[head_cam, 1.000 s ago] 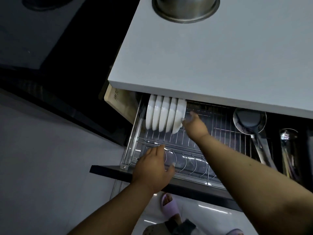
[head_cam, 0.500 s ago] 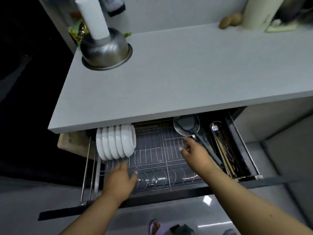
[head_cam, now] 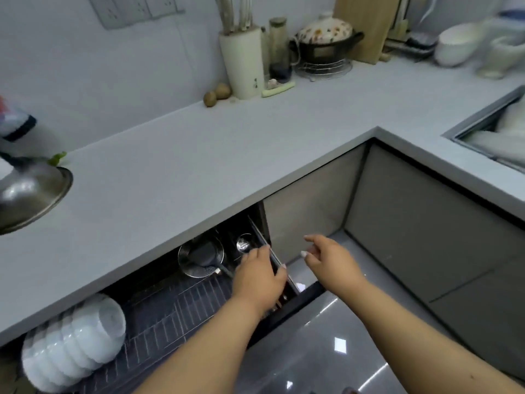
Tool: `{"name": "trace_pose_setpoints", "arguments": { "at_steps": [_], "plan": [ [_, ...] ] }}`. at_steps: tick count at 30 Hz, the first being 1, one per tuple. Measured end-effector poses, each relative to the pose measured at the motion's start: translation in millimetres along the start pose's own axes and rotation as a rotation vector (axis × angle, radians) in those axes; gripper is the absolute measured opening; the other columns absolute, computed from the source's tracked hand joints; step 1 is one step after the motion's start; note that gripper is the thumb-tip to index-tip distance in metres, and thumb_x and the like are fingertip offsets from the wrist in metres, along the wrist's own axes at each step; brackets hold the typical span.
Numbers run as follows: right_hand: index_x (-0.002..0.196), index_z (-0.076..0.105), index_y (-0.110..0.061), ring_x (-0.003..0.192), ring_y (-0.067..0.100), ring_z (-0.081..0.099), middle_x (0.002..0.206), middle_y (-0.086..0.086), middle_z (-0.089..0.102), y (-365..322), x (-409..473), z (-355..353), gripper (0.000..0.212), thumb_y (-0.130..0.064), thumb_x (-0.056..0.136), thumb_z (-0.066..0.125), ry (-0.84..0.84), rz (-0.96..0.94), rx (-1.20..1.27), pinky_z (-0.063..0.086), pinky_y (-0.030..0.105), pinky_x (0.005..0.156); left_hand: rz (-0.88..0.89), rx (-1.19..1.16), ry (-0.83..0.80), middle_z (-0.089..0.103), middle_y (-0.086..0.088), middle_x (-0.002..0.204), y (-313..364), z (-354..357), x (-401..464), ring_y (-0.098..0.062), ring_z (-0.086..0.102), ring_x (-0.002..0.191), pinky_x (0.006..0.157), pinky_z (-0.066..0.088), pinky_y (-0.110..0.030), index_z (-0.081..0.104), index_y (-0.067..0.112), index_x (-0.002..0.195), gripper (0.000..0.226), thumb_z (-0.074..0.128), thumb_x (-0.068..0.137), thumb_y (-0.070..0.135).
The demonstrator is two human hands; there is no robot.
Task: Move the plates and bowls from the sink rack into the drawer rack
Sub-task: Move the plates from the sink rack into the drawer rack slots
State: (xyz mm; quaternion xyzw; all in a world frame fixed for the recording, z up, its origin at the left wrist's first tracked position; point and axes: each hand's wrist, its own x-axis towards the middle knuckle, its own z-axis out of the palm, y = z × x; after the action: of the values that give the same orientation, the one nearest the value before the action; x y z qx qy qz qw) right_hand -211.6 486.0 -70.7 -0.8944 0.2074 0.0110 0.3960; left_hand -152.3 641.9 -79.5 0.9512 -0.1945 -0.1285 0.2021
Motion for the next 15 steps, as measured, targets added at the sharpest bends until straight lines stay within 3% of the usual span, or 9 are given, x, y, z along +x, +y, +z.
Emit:
{"name": "trace_pose_setpoints", "arguments": {
  "at_steps": [15],
  "plan": [
    [0.116, 0.060, -0.023, 0.085, 0.012, 0.056, 0.094, -0.006, 0.061, 161.8, -8.8, -207.8, 0.026, -0.031, 0.092, 0.056, 0.386, 0.260, 0.134, 0.043, 0.024, 0.076, 0.283, 0.025, -0.124, 0.047, -0.008, 0.137, 239.1, 77.7, 80.8, -0.024, 0.040, 0.127, 0.106, 0.034, -0.031, 0.039, 0.013, 0.140, 0.055, 0.051, 0.092, 0.036]
  ]
}}
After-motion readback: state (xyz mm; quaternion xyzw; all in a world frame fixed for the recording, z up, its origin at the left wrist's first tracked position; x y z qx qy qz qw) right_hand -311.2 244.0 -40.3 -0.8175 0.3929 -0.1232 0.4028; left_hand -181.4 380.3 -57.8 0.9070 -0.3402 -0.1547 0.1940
